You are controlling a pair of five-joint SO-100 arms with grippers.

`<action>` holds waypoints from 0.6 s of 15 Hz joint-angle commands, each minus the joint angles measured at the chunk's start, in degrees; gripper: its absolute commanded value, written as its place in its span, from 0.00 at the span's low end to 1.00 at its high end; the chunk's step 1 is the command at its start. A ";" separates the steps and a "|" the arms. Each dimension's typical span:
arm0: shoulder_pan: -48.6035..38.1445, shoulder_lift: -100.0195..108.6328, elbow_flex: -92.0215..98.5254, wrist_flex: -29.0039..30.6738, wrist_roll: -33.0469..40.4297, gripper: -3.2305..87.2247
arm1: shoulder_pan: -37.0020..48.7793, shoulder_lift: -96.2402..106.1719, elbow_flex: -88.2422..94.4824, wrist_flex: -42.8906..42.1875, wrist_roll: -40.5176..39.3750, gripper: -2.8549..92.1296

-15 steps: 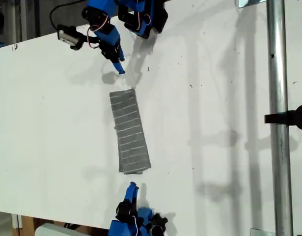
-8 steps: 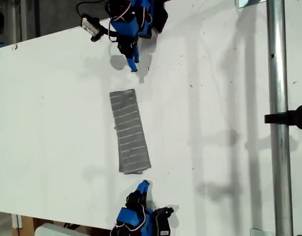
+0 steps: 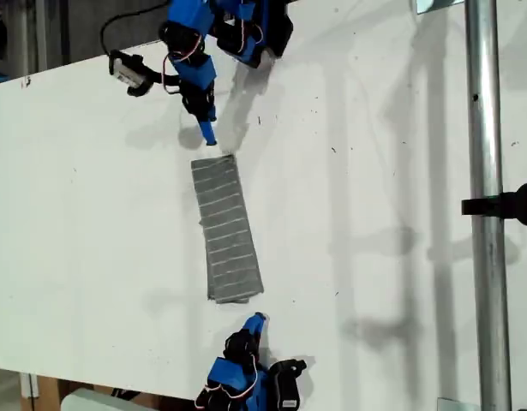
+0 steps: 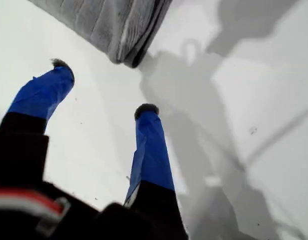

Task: Grasp corners of a towel and fold twice.

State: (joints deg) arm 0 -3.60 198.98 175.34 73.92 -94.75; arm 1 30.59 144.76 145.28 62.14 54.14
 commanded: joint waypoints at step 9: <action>1.05 0.44 -2.64 0.62 -0.26 0.01 | 0.18 -41.92 -15.73 -26.81 -4.48 0.36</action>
State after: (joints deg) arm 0 -3.25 198.98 175.34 74.09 -94.66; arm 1 32.78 103.27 133.68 38.06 47.99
